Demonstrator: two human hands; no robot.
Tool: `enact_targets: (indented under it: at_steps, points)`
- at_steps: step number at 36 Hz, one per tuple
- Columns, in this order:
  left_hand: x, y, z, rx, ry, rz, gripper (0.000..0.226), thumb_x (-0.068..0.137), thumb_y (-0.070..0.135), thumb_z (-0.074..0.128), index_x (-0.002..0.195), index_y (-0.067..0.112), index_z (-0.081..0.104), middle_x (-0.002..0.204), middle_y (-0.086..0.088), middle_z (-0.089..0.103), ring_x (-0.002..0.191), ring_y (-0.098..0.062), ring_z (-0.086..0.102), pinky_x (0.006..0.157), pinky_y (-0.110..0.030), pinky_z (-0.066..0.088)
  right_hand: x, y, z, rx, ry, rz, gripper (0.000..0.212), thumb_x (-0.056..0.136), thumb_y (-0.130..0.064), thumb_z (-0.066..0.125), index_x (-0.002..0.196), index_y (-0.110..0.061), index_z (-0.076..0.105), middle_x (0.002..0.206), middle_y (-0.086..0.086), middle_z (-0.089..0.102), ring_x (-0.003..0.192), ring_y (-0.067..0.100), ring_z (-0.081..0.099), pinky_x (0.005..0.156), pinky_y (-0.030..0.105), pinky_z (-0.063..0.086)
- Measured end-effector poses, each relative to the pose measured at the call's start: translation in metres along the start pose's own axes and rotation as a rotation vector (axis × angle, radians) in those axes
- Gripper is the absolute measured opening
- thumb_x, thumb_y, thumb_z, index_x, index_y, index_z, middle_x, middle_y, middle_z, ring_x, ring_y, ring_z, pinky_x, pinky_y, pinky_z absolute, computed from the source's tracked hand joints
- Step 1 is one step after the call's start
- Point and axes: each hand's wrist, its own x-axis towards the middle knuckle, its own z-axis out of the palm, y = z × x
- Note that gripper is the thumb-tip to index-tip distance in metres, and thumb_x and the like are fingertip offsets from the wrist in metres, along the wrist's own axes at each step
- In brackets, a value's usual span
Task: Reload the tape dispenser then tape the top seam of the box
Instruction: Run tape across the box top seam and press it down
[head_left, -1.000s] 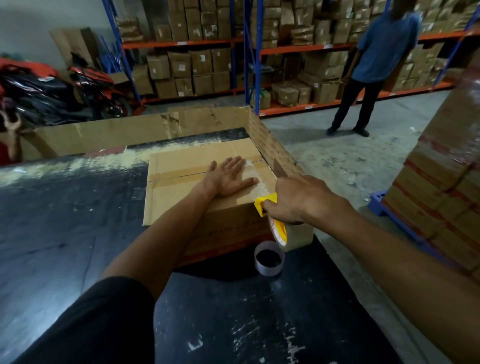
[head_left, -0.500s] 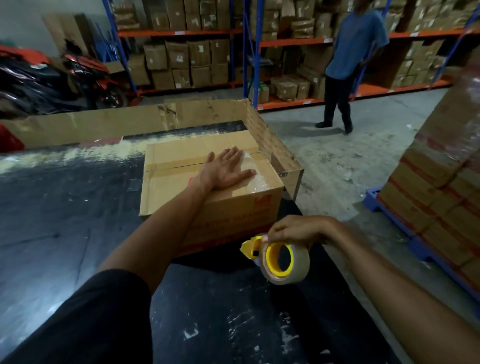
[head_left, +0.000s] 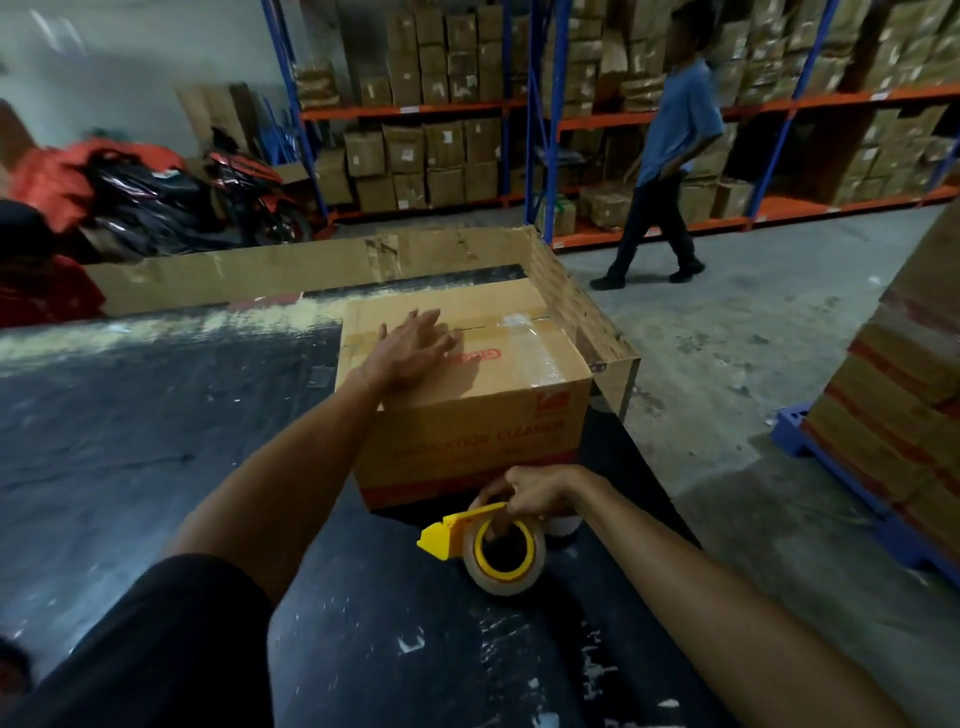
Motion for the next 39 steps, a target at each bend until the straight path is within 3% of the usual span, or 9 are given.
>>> enact_targets:
  at_steps: [4, 6, 9, 15, 21, 26, 32, 39]
  points:
    - [-0.021, -0.019, -0.01, 0.036, -0.005, -0.054, 0.066, 0.101, 0.061, 0.035, 0.156, 0.026, 0.031, 0.169, -0.004, 0.016, 0.157, -0.026, 0.005, 0.124, -0.056, -0.005, 0.026, -0.013, 0.009, -0.053, -0.021, 0.017, 0.054, 0.089, -0.033, 0.08, 0.14, -0.032, 0.063, 0.137, -0.001, 0.063, 0.123, 0.024, 0.06, 0.097, 0.039, 0.054]
    - [-0.026, -0.03, -0.01, 0.083, -0.046, -0.047, 0.067, 0.1, 0.063, 0.031, 0.156, 0.028, 0.03, 0.169, 0.0, 0.016, 0.157, -0.025, 0.0, 0.123, -0.06, -0.006, 0.04, -0.019, 0.013, -0.074, -0.027, 0.022, 0.058, 0.09, -0.035, 0.078, 0.144, -0.033, 0.057, 0.137, 0.0, 0.06, 0.124, 0.027, 0.058, 0.089, 0.039, 0.057]
    - [-0.031, -0.043, -0.006, 0.185, -0.082, -0.036, 0.071, 0.1, 0.065, 0.023, 0.16, 0.027, 0.021, 0.17, 0.0, 0.01, 0.157, -0.025, 0.0, 0.123, -0.062, -0.004, 0.059, -0.023, 0.018, -0.101, 0.0, 0.022, 0.059, 0.089, -0.04, 0.078, 0.144, -0.034, 0.058, 0.129, -0.001, 0.063, 0.116, 0.025, 0.062, 0.074, 0.028, 0.053]
    - [-0.035, -0.043, 0.002, 0.261, -0.063, -0.03, 0.072, 0.101, 0.064, 0.017, 0.161, 0.025, 0.011, 0.17, 0.001, 0.005, 0.157, -0.022, 0.003, 0.123, -0.06, -0.002, 0.094, -0.024, 0.032, -0.184, 0.108, 0.028, 0.065, 0.089, -0.046, 0.076, 0.146, -0.025, 0.055, 0.147, 0.006, 0.056, 0.131, 0.031, 0.055, 0.101, 0.042, 0.049]
    - [-0.032, -0.046, 0.004, 0.291, -0.049, -0.029, 0.072, 0.101, 0.064, 0.016, 0.161, 0.026, 0.011, 0.17, 0.002, 0.006, 0.157, -0.021, 0.004, 0.123, -0.06, 0.0, 0.103, -0.04, 0.043, -0.326, 0.178, 0.012, 0.061, 0.101, -0.033, 0.062, 0.156, -0.02, 0.04, 0.162, 0.011, 0.038, 0.141, 0.037, 0.043, 0.109, 0.043, 0.041]
    - [-0.034, -0.047, 0.006, 0.283, -0.023, -0.018, 0.072, 0.1, 0.065, 0.015, 0.161, 0.026, 0.012, 0.17, 0.002, 0.007, 0.157, -0.021, 0.006, 0.124, -0.059, 0.0, 0.105, -0.024, 0.051, -0.365, 0.265, 0.026, 0.059, 0.098, -0.031, 0.054, 0.155, -0.036, 0.037, 0.153, 0.014, 0.049, 0.132, 0.044, 0.053, 0.1, 0.046, 0.048]
    - [-0.038, -0.047, 0.006, 0.244, 0.053, 0.046, 0.068, 0.101, 0.063, 0.022, 0.157, 0.026, 0.026, 0.17, 0.0, 0.01, 0.157, -0.024, 0.008, 0.12, -0.067, -0.003, 0.068, -0.04, 0.064, -0.538, 0.572, -0.065, 0.04, 0.1, -0.019, 0.058, 0.14, -0.017, 0.06, 0.136, 0.016, 0.065, 0.122, 0.038, 0.06, 0.09, 0.041, 0.05]
    - [-0.053, -0.05, 0.007, 0.251, 0.222, 0.144, 0.059, 0.103, 0.057, 0.022, 0.15, 0.027, 0.042, 0.166, 0.0, 0.027, 0.156, -0.021, 0.015, 0.119, -0.069, -0.005, 0.045, -0.035, 0.065, -0.63, 0.754, -0.051, 0.028, 0.103, -0.01, 0.047, 0.125, -0.013, 0.063, 0.115, 0.014, 0.069, 0.109, 0.039, 0.064, 0.085, 0.042, 0.048]
